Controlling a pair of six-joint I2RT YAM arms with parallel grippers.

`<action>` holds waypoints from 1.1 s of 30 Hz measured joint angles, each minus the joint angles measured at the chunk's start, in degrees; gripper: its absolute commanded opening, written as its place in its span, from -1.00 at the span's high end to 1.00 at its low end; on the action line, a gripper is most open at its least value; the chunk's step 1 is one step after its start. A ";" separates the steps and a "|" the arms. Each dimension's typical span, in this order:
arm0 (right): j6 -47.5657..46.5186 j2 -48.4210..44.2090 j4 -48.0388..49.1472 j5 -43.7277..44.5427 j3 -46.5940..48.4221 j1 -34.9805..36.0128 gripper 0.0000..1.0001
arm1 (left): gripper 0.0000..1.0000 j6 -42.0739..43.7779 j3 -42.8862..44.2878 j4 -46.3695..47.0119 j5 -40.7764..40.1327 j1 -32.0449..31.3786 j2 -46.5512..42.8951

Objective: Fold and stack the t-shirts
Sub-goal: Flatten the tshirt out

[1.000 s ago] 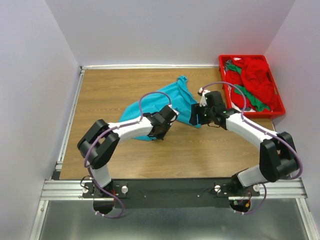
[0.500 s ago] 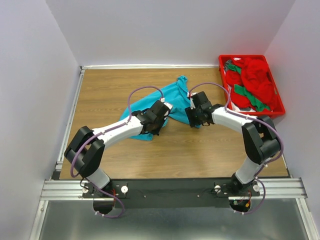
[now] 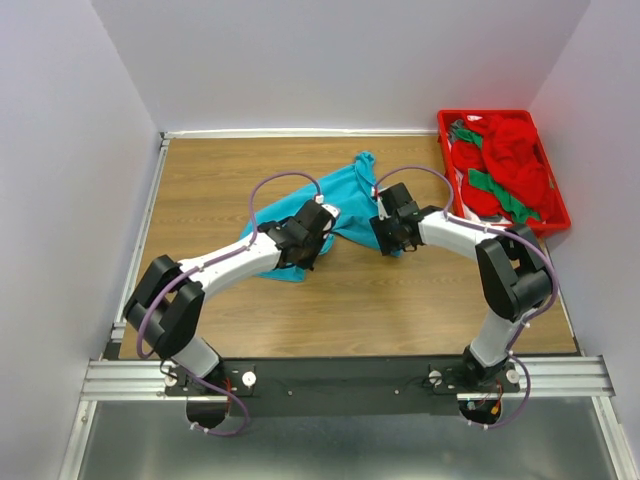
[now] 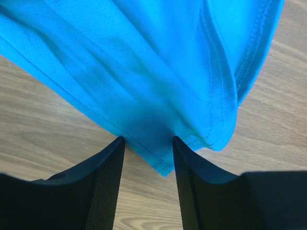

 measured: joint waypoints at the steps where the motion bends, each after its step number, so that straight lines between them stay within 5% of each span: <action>1: 0.24 0.00 -0.15 -0.17 0.00 0.04 0.01 | 1.00 0.00 0.00 -0.07 -0.02 0.15 -0.28; 14: 2.56 0.72 -2.27 -1.16 0.98 0.81 0.99 | 1.00 0.98 0.00 -0.74 -1.79 7.13 -6.29; 27: 3.48 0.61 -6.71 3.80 4.76 0.90 0.99 | 1.00 1.73 1.33 -1.75 -4.96 16.06 -14.58; 33: 2.10 -4.85 -9.14 15.87 22.23 0.90 0.99 | 1.00 4.00 20.02 -3.96 -8.72 26.75 -13.88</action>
